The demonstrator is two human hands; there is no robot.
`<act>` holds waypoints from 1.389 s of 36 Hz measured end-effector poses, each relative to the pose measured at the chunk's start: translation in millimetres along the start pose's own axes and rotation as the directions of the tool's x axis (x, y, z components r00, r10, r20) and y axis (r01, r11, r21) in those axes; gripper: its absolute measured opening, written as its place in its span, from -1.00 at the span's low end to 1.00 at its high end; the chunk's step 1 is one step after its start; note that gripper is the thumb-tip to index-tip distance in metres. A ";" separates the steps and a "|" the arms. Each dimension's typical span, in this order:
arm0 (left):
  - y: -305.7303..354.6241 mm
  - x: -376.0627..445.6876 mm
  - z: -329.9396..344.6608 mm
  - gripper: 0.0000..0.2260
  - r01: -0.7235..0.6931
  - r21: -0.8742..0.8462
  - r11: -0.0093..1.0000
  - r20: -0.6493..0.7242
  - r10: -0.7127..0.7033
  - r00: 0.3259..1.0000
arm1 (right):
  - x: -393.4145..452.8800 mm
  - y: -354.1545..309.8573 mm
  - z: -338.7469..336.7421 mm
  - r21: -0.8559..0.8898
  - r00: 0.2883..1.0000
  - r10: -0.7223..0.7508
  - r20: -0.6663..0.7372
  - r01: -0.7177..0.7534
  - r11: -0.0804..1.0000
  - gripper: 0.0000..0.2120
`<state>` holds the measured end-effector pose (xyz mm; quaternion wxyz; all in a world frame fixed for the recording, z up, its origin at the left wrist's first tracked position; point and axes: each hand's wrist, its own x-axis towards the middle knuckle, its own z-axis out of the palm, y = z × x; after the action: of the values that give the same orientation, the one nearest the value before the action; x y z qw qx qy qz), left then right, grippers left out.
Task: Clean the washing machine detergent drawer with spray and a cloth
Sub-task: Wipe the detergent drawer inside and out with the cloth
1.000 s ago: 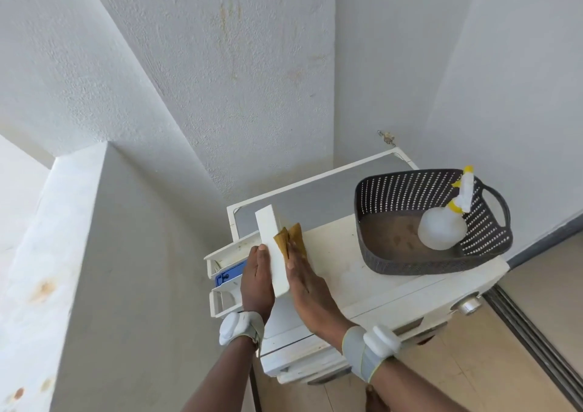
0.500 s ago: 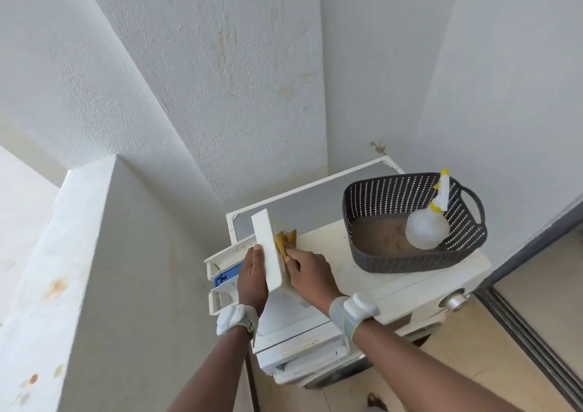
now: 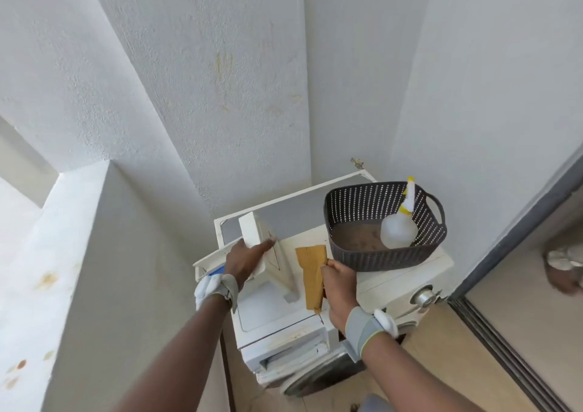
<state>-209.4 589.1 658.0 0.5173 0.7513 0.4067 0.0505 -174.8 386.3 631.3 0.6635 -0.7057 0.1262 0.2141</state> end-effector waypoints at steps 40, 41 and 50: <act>33.5 -25.5 -41.0 -0.79 -0.049 -0.548 0.835 0.065 0.101 0.993 | 27.3 -139.5 54.4 -0.402 0.303 -0.321 0.897 0.863 -0.307 -0.78; 32.9 -23.9 -39.7 -0.79 -0.057 -0.537 0.841 0.078 0.117 0.990 | 26.9 -136.9 50.4 -0.382 0.293 -0.302 0.907 0.875 -0.298 -0.76; 32.9 -27.1 -30.6 -0.65 -0.100 -0.484 0.869 0.143 0.191 0.971 | 33.2 -141.0 1.3 -0.368 0.272 -0.316 0.909 0.879 -0.303 -0.43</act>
<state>-224.2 589.3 708.4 0.7155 0.6320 0.2737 0.1168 -80.8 403.5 740.1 0.0924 -0.7888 -0.6076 -0.0083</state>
